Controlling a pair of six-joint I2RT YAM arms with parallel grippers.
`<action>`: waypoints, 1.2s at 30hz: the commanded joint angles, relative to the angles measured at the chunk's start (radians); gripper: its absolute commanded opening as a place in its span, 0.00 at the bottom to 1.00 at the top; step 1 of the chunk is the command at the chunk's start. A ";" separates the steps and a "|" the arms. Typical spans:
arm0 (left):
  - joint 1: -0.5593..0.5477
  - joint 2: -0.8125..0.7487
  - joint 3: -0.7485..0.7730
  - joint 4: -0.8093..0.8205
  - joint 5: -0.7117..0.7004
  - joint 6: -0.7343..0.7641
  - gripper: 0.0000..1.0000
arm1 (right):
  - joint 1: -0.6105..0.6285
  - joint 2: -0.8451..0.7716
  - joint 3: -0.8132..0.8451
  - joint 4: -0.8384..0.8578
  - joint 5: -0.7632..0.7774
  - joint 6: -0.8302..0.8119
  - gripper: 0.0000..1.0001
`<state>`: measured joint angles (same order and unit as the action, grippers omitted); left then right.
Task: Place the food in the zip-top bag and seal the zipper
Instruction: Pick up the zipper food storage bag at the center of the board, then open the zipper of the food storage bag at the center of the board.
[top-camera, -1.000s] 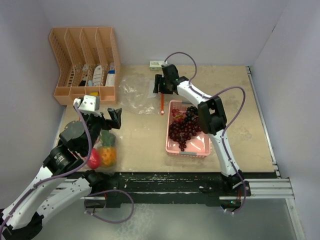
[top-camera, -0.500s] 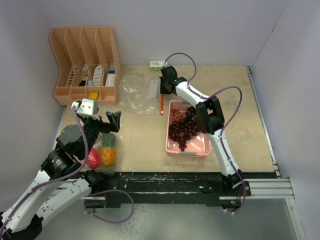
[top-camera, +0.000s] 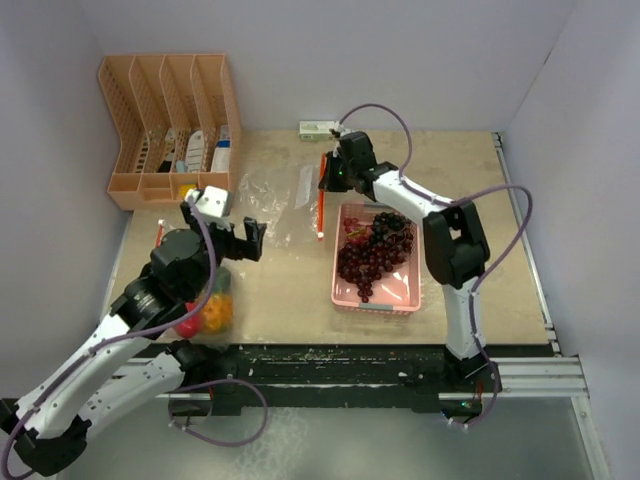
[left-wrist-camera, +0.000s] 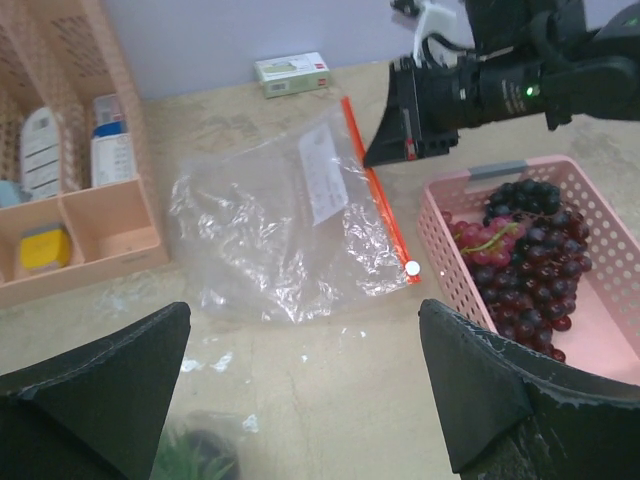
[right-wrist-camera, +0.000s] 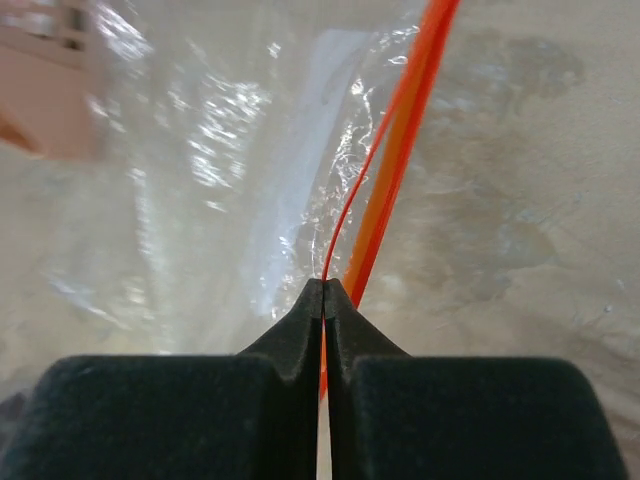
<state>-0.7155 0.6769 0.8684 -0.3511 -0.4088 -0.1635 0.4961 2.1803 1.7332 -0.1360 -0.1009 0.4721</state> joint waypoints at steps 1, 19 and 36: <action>0.003 0.090 -0.031 0.171 0.155 0.024 0.99 | 0.007 -0.176 -0.100 0.147 -0.124 0.050 0.00; 0.004 0.432 -0.077 0.537 0.237 -0.121 0.87 | 0.078 -0.378 -0.248 0.219 -0.192 0.143 0.00; 0.004 0.523 -0.134 0.640 0.076 -0.198 0.78 | 0.135 -0.433 -0.257 0.201 -0.171 0.160 0.00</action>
<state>-0.7155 1.1900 0.7444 0.2077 -0.2569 -0.3199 0.6189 1.7973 1.4803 0.0429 -0.2787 0.6212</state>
